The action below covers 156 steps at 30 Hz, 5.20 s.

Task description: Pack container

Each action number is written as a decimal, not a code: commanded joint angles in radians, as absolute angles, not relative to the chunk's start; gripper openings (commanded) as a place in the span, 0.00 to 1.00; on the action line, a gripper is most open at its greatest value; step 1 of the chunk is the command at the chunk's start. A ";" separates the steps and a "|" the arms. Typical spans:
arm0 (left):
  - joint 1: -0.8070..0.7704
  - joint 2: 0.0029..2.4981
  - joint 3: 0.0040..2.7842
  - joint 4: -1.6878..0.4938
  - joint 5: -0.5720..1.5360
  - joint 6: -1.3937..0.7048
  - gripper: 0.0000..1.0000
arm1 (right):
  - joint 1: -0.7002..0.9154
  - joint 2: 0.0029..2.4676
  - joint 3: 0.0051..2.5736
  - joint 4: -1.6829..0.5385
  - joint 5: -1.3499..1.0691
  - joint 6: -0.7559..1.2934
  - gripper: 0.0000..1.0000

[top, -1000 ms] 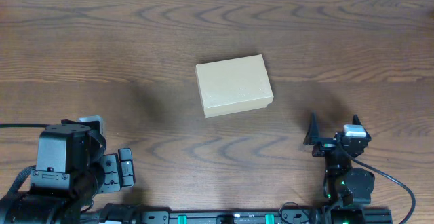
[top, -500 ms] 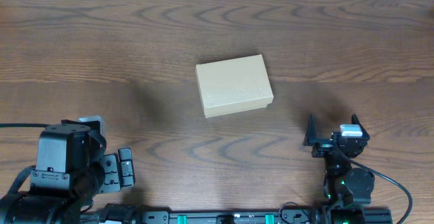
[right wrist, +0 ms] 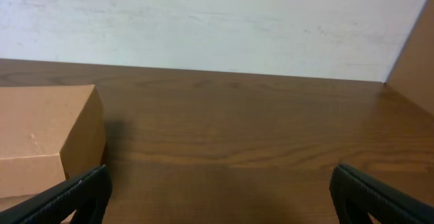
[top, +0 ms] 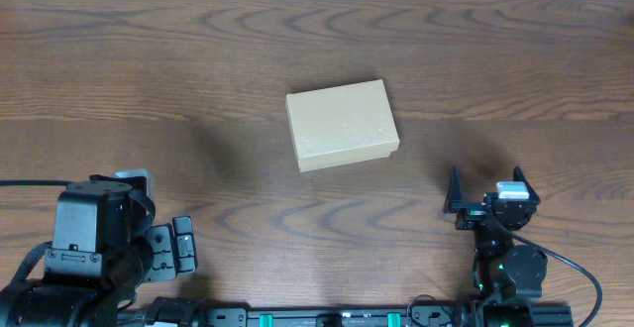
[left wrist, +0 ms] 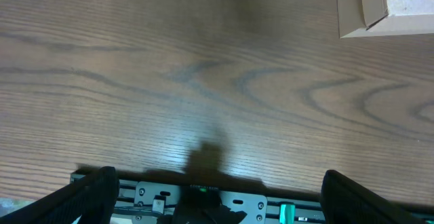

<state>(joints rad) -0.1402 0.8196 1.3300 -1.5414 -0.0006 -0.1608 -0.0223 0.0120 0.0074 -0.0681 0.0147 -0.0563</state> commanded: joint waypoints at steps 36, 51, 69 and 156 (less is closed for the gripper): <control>-0.138 0.813 1.327 -1.498 0.019 -0.165 0.95 | -0.031 0.005 0.005 -0.074 0.007 -0.068 0.99; -0.138 0.809 1.325 -0.434 0.086 -0.155 0.95 | -0.031 0.005 0.005 -0.073 0.007 -0.068 0.99; -0.072 0.625 1.150 0.157 0.087 -0.003 0.95 | -0.031 0.005 0.005 -0.074 0.007 -0.068 0.99; 0.014 0.003 0.004 -0.018 0.019 0.063 0.95 | -0.031 0.005 0.005 -0.074 0.007 -0.068 0.99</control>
